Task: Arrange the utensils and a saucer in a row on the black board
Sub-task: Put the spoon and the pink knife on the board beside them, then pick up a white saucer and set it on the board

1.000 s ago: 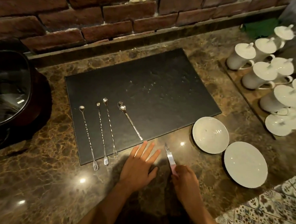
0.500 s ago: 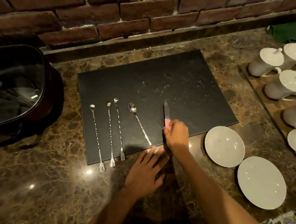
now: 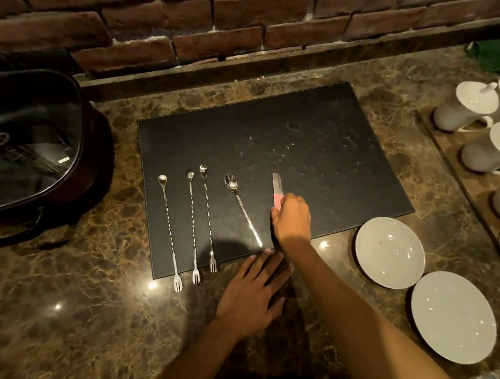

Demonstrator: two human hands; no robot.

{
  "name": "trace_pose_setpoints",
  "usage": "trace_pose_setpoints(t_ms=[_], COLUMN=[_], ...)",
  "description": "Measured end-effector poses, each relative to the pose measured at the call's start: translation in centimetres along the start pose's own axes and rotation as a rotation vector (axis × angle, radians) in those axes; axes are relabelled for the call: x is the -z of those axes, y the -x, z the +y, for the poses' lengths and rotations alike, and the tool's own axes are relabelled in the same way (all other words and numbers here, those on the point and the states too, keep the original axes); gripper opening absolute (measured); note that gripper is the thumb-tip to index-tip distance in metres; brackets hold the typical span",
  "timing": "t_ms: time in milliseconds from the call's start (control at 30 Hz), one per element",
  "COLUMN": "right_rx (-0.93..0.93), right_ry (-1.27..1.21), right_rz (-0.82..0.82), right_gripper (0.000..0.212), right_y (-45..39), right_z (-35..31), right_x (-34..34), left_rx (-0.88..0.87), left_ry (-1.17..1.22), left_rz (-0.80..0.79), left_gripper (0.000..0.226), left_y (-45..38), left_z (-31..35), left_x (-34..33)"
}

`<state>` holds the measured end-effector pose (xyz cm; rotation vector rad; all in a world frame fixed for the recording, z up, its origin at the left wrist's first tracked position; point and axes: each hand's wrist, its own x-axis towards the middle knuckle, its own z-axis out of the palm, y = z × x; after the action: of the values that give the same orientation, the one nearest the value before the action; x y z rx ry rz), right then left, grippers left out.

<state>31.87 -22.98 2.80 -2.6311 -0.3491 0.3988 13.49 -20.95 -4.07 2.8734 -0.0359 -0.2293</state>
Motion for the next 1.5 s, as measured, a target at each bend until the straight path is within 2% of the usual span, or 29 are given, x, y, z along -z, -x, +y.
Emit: trace_pose_setpoints(t_ms=[167,333,467,700,867,967,1133,1500], right_rx=[0.023,-0.045,-0.021,-0.09,-0.127,-0.1,-0.031,-0.059], right_ry=[-0.102,-0.242,-0.402,-0.557,-0.462,-0.424,-0.396,-0.394], right_rz=[0.048,0.05,0.031,0.015,-0.049,-0.109,-0.189,-0.164], right_gripper=[0.022,0.02,0.007,0.015,0.017,0.021,0.03,0.021], right_y=[1.1,2.4,3.4,3.3,3.9,4.5,5.7,3.9], right_z=[1.5,5.3,11.4,26.0,34.4,37.4,39.0,36.8], right_x=[1.2,4.7,9.6,19.6,21.7,21.6,20.9,20.9], left_rx=[-0.004,0.029,0.22,0.685,0.755,0.783,0.876,0.914], left_ry=[0.016,-0.002,0.079,0.752,0.962,1.113,1.194,1.227], left_rz=[-0.025,-0.028,0.049,0.269,0.285,0.201,0.256,0.405], left_gripper=[0.066,0.064,0.061,0.056,0.029,0.029,0.039,0.044], left_y=[-0.1,-0.1,-0.7,-5.7,-9.6,-10.8,-11.5,-12.1], left_z=[0.3,0.9,4.4,18.8,27.8,30.8,32.1,31.0], left_x=[0.6,1.7,2.6,2.9,1.9,1.4,0.9,2.9])
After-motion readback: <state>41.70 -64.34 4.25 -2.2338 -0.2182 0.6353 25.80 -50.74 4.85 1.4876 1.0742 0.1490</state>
